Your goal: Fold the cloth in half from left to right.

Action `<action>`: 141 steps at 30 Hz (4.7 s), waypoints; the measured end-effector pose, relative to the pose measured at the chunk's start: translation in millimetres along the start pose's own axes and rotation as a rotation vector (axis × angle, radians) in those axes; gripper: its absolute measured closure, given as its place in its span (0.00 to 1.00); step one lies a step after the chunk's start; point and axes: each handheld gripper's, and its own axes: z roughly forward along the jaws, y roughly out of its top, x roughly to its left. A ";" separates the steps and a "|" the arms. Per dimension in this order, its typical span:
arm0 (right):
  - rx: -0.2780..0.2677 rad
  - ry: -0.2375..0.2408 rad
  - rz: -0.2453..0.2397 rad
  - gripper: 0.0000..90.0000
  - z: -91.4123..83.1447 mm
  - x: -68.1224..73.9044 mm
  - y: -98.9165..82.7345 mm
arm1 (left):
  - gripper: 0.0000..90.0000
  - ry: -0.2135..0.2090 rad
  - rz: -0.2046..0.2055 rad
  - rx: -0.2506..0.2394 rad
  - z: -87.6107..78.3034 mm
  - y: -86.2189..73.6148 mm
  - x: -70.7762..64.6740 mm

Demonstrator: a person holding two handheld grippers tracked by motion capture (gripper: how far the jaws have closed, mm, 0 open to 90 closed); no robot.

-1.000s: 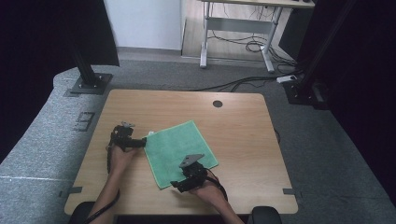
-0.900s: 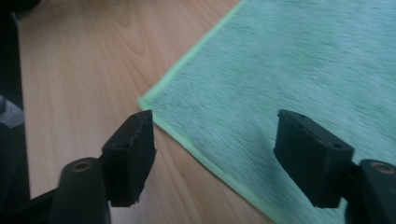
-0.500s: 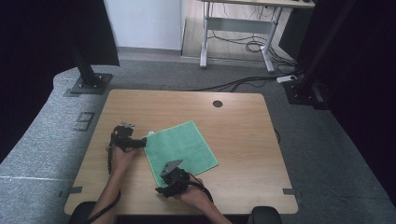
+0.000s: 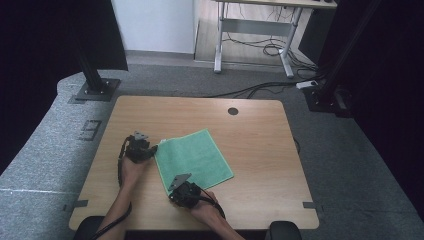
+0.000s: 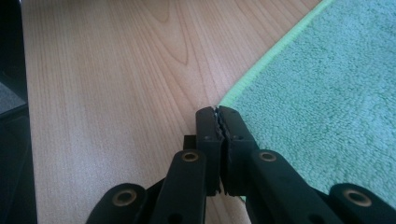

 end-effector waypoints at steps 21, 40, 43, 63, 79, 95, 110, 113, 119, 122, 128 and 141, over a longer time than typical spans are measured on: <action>-0.050 0.028 -0.022 0.97 -16.8 10.7 16.6 | 0.97 -0.068 -0.085 -0.034 -27.1 10.9 3.4; -0.135 -0.088 0.100 0.97 -75.4 -28.4 -21.8 | 0.97 -0.100 0.039 -0.064 0.9 70.3 -51.3; -0.144 -0.104 0.123 0.97 -83.8 -36.5 -29.7 | 0.97 -0.105 0.056 -0.063 9.7 75.3 -60.8; -0.124 -0.194 0.213 0.97 -106.6 -75.2 -66.4 | 0.96 -0.096 0.137 -0.024 50.4 101.5 -95.8; -0.103 -0.212 0.271 0.96 -104.5 -91.0 -86.3 | 0.82 -0.104 0.146 -0.023 71.9 104.6 -109.7; -0.096 -0.311 0.332 0.75 -117.8 -105.8 -95.4 | 0.31 -0.126 0.121 -0.080 50.2 108.3 -104.6; -0.030 -0.258 0.344 0.78 -87.1 -108.0 -93.9 | 0.25 -0.113 0.166 -0.036 30.4 54.1 -100.6; -0.027 -0.237 0.355 0.90 -83.8 -107.2 -95.6 | 0.25 -0.114 0.161 -0.034 27.2 49.0 -98.2; -0.052 -0.247 0.343 0.96 -90.6 -103.9 -88.5 | 0.24 -0.116 0.161 -0.054 18.2 47.9 -97.3; -0.080 -0.266 0.332 0.96 -103.1 -103.5 -81.7 | 0.22 -0.122 0.165 -0.064 15.0 49.2 -100.1; -0.051 -0.299 0.357 0.95 -109.0 -114.7 -87.3 | 0.18 -0.130 0.192 -0.049 15.1 42.9 -112.8; -0.018 -0.346 0.372 0.79 -100.1 -121.6 -104.8 | 0.15 -0.110 0.219 0.030 31.0 18.0 -126.2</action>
